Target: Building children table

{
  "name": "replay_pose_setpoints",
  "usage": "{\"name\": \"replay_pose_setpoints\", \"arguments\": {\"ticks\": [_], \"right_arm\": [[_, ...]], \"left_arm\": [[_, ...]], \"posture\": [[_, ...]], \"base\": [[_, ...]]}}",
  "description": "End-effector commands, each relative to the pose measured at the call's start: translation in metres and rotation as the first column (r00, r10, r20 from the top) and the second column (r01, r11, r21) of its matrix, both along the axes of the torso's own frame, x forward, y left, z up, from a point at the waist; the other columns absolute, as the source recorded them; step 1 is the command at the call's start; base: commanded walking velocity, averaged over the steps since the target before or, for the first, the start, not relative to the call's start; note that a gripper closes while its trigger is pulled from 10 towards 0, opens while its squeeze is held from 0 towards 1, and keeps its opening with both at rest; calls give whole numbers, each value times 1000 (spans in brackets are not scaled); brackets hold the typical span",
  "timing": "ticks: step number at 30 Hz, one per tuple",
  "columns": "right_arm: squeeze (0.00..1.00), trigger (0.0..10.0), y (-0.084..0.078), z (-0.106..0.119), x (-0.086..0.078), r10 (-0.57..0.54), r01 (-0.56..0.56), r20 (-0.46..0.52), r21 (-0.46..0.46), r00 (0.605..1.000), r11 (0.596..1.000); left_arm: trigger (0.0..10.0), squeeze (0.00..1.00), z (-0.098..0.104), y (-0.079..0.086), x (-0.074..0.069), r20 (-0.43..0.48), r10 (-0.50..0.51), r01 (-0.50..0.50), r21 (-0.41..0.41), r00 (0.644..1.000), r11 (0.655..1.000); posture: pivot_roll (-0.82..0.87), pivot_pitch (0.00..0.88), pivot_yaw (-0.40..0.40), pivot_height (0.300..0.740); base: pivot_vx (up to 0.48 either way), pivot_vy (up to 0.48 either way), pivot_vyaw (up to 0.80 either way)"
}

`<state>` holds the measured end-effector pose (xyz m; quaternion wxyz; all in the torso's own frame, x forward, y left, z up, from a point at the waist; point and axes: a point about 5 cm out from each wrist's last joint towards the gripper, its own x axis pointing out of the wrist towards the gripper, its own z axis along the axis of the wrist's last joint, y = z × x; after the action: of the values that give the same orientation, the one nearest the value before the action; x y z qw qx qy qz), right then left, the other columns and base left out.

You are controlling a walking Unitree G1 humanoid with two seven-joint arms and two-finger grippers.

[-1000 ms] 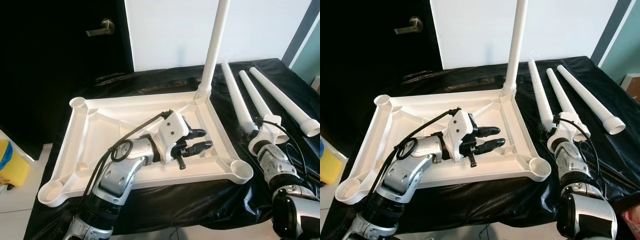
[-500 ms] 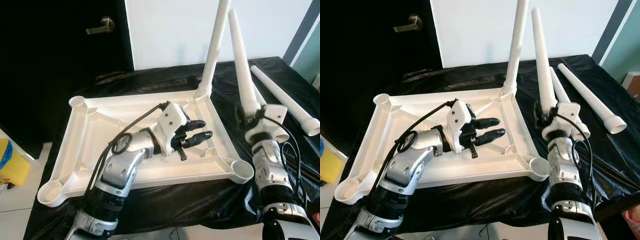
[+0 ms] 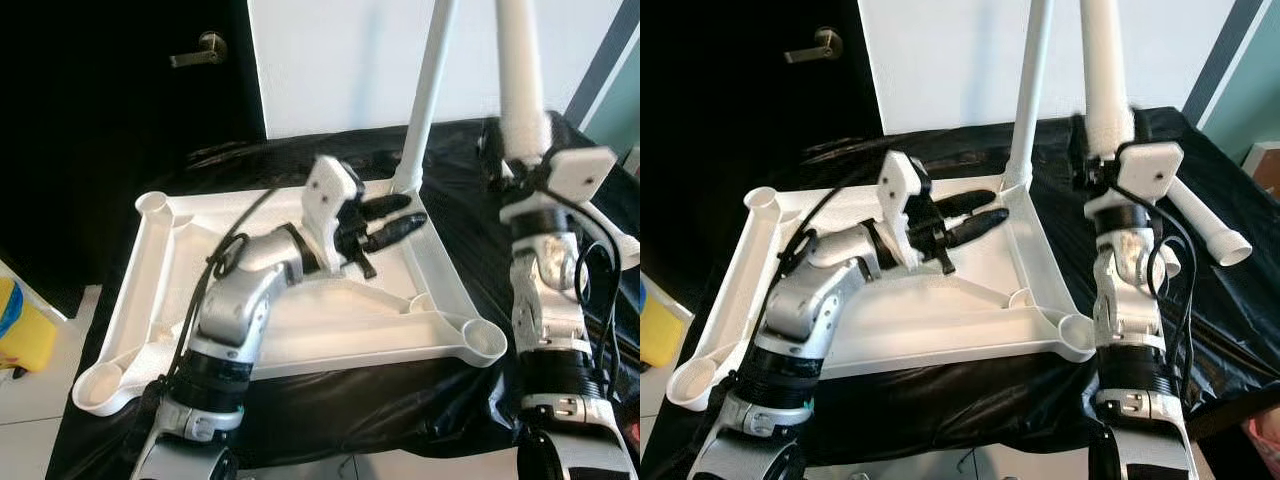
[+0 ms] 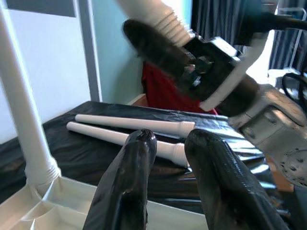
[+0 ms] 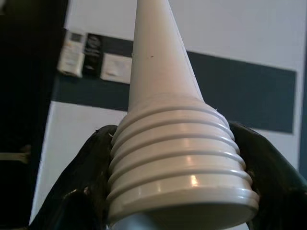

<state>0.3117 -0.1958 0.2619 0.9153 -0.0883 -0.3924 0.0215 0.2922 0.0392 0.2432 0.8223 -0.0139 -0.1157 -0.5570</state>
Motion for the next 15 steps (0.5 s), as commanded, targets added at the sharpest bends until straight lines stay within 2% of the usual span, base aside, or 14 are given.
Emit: {"name": "replay_pose_setpoints", "arguments": {"ticks": [1,4,8,13,14,15], "right_arm": [[0,10000,5,8,-5,14,-13,40,-26,999,1000],[0,10000,15,12,-11,56,-53,52,-72,997,996],[0,10000,18,10,-12,68,-64,43,-85,997,994],[0,10000,21,-2,-16,98,-99,-15,-116,995,988],[0,10000,22,-8,-18,111,-116,-41,-129,993,985],[0,10000,24,-14,-21,127,-136,-68,-138,989,981]], "left_arm": [[10000,1000,3,5,10,-64,113,-117,-50,991,992],[10000,1000,14,10,14,-91,89,-101,-124,992,987],[10000,1000,18,11,15,-97,82,-95,-147,992,985],[10000,1000,27,16,21,-145,62,-92,-209,987,974],[10000,1000,31,19,26,-192,60,-107,-247,980,963],[10000,0,33,21,30,-240,39,-109,-287,970,952]], "posture": [[-38,0,34,740],[-41,0,35,740],[-41,0,35,740],[-44,0,35,740],[-45,0,36,740],[-47,0,38,740]], "base": [[0,0,0],[0,0,0],[0,0,0],[0,0,0],[0,0,0],[0,0,0]]}}
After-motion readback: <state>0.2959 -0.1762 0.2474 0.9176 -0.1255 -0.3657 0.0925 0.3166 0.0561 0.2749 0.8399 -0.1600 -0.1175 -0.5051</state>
